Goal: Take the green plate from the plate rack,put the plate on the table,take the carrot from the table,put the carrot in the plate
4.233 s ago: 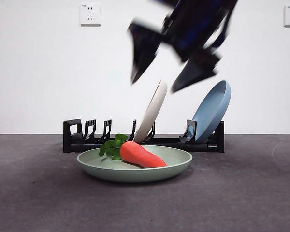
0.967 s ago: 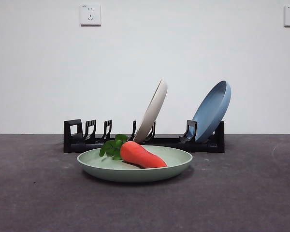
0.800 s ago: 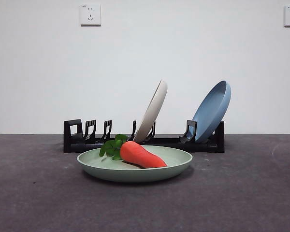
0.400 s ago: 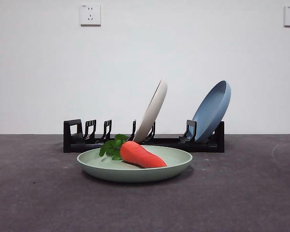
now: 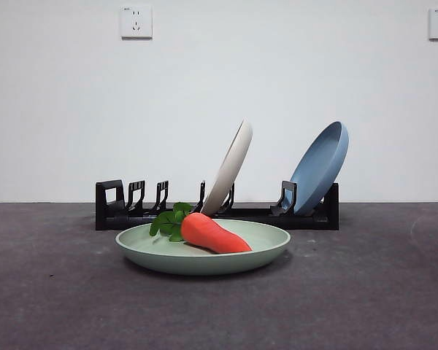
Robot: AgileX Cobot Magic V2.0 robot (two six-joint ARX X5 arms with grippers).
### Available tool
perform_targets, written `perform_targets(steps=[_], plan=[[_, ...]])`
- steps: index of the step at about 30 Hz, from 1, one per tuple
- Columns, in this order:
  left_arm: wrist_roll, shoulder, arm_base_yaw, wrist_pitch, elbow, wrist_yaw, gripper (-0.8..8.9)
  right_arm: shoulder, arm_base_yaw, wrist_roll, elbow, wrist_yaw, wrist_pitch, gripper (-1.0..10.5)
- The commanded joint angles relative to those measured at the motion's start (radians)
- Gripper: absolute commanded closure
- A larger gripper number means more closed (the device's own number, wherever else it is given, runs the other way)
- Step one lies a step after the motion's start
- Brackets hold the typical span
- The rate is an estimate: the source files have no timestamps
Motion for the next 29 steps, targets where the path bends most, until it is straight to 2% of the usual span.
perform_targets(steps=[1, 8, 12, 15, 19, 25, 29], plan=[[-0.006, -0.003, 0.003, 0.005, -0.013, -0.002, 8.17, -0.003, 0.001, 0.009, -0.003, 0.003, 0.005, 9.5], [-0.006, -0.003, 0.003, 0.005, -0.013, -0.002, 8.17, -0.004, 0.003, 0.008, -0.003, 0.000, 0.005, 9.5], [-0.006, -0.003, 0.003, 0.005, -0.013, -0.002, 8.17, -0.038, -0.047, -0.078, -0.003, 0.060, 0.038, 9.5], [-0.006, -0.003, 0.003, 0.005, -0.013, -0.002, 8.17, -0.090, -0.145, -0.100, -0.021, 0.055, 0.153, 9.5], [-0.006, -0.003, 0.003, 0.005, -0.013, -0.002, 8.17, -0.202, -0.321, -0.100, -0.124, -0.058, 0.348, 9.5], [-0.006, -0.003, 0.003, 0.005, -0.013, -0.002, 8.17, -0.385, -0.523, -0.118, -0.409, -0.053, 0.594, 9.5], [-0.006, -0.003, 0.003, 0.005, -0.013, -0.002, 8.17, -0.516, -0.584, -0.092, -0.647, -0.048, 0.813, 9.5]])
